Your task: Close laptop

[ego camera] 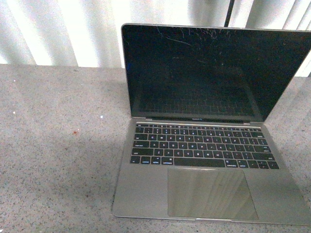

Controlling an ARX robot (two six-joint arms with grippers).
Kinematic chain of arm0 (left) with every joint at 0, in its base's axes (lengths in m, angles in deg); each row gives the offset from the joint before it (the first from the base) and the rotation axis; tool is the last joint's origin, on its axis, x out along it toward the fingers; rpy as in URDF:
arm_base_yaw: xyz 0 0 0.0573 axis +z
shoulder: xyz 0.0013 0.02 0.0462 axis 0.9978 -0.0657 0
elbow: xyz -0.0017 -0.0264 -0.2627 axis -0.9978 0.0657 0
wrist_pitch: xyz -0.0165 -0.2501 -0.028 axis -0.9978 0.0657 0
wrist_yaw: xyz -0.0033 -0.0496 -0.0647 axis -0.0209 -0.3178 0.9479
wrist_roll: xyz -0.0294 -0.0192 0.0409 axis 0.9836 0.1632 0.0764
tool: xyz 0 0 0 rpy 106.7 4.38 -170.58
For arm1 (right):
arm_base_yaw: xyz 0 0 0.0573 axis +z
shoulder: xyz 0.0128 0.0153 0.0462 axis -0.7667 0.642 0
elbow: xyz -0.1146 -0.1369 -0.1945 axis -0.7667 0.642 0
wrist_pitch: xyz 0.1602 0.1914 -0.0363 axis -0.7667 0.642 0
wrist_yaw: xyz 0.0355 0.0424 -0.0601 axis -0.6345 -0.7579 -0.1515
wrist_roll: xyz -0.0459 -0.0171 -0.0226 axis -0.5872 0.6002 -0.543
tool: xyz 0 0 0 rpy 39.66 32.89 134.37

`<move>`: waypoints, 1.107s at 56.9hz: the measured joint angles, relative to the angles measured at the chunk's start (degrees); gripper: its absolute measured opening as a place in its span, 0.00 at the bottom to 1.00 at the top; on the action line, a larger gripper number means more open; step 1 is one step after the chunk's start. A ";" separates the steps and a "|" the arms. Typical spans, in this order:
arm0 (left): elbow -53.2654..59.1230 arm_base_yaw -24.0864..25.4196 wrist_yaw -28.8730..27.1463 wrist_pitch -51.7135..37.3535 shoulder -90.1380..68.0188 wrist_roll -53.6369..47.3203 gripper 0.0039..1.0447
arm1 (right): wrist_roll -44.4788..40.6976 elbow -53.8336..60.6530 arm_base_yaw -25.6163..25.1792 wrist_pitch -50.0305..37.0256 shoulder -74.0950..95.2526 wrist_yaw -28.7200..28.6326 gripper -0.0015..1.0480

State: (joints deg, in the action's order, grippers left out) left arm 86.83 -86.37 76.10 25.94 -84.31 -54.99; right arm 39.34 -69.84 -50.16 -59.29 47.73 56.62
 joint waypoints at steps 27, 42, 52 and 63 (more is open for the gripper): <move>0.00 0.00 0.00 0.00 0.00 0.00 0.94 | 0.00 0.00 0.00 0.00 0.00 0.00 0.93; 0.00 0.00 0.00 0.00 0.00 0.00 0.94 | 0.00 0.00 0.00 0.00 0.00 0.00 0.93; 0.00 0.00 0.00 0.00 0.00 0.00 0.94 | 0.00 0.00 0.00 0.00 0.00 0.00 0.93; -3.98 -2.60 -13.07 2.64 -11.43 11.02 0.94 | 4.15 -8.35 0.24 2.80 17.55 4.52 0.93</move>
State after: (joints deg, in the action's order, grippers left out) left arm 82.85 -88.98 63.03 28.58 -95.74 -43.97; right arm 43.50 -78.19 -49.92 -56.49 65.28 61.14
